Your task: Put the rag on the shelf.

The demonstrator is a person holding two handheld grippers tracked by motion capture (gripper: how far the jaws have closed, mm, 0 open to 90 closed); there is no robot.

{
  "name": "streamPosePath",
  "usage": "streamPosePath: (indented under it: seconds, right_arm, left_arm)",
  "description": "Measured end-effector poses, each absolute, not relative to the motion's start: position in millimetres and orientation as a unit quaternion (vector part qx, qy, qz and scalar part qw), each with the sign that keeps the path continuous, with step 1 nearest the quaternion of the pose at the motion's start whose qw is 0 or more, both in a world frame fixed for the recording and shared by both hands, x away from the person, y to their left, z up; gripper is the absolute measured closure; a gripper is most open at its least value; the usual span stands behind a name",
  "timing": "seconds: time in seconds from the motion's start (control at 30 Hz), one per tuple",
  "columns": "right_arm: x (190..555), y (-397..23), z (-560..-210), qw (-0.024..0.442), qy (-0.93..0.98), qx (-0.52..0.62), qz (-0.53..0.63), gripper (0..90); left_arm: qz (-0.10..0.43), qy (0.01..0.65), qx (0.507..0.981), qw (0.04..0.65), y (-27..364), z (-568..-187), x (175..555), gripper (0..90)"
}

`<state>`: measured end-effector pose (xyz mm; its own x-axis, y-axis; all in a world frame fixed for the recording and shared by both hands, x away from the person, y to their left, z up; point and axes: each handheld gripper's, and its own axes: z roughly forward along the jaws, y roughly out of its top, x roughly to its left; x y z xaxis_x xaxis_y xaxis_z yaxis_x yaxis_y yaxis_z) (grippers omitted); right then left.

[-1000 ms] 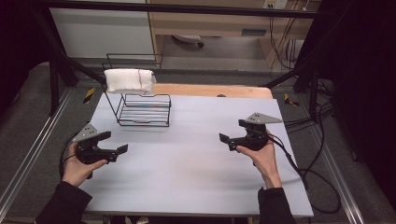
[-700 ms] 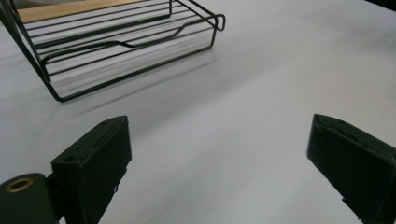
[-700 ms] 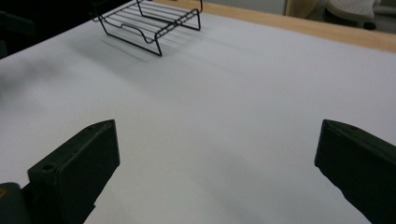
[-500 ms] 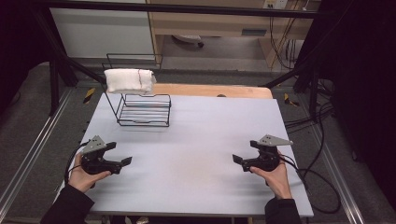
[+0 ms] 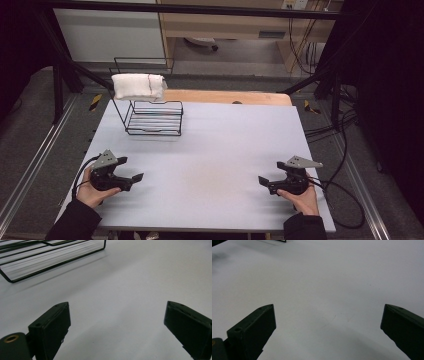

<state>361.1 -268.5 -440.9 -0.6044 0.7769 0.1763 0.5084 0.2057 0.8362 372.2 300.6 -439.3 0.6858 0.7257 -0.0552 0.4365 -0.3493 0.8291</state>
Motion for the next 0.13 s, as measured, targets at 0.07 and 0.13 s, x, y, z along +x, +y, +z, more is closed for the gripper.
streamPosePath:
  seconds: [0.07,0.13]
  right_arm:
    - [361.0,-269.2,-440.5,0.145,0.760,0.422,0.473,0.6]
    - [360.9,-269.1,-440.6,0.144,0.760,0.422,0.472,0.6]
  left_arm:
    - [0.164,0.361,0.804,0.442,300.7,-439.3,372.2,7.1]
    - [0.165,0.361,0.804,0.442,300.3,-439.1,372.2,7.1]
